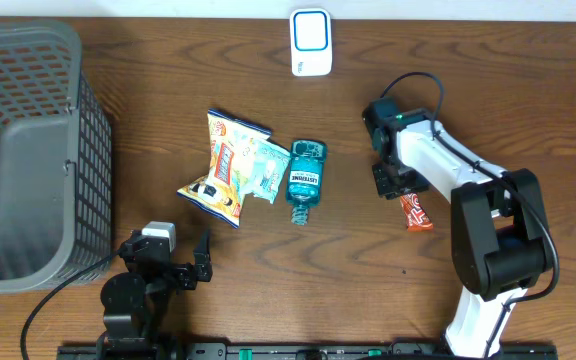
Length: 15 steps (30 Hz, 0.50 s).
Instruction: Scan the item barcode
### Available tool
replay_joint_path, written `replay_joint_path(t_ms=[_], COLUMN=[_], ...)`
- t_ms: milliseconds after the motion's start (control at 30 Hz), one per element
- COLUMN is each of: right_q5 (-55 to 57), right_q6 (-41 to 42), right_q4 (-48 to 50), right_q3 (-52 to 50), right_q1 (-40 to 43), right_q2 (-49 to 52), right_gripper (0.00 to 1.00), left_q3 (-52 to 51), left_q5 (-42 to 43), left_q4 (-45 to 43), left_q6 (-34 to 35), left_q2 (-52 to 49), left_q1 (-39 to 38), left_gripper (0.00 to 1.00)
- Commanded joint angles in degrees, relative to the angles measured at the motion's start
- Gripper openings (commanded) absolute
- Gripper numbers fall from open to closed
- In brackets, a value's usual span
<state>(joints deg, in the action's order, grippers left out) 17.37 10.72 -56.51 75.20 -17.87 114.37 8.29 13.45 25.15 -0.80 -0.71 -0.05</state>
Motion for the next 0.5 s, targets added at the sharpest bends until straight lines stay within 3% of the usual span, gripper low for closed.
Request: replay_joint_path(t_ms=[0, 167, 233, 333, 467], right_q5=[5.99, 11.21, 12.33, 9.94, -7.76], right_q6=[2.99, 3.54, 5.05, 5.11, 0.02], right_q4=[1.38, 6.21, 8.48, 11.39, 11.98], right_q3=[-2.36, -7.39, -9.97, -12.59, -12.55], right_q1=[-2.05, -4.37, -4.59, -4.15, -2.62], right_q2=[0.13, 0.15, 0.15, 0.15, 0.13], right_gripper=[0.36, 0.33, 0.03, 0.01, 0.01], left_q3=[-0.83, -0.83, -0.83, -0.83, -0.83], left_q5=[0.48, 0.48, 0.48, 0.48, 0.48], left_q4=[1.01, 1.03, 1.03, 1.01, 1.03], left_q6=[0.46, 0.46, 0.46, 0.46, 0.46], left_q2=[0.09, 0.09, 0.09, 0.09, 0.09], left_q1=[0.2, 0.2, 0.2, 0.2, 0.2], left_gripper=[0.99, 0.99, 0.99, 0.99, 0.99])
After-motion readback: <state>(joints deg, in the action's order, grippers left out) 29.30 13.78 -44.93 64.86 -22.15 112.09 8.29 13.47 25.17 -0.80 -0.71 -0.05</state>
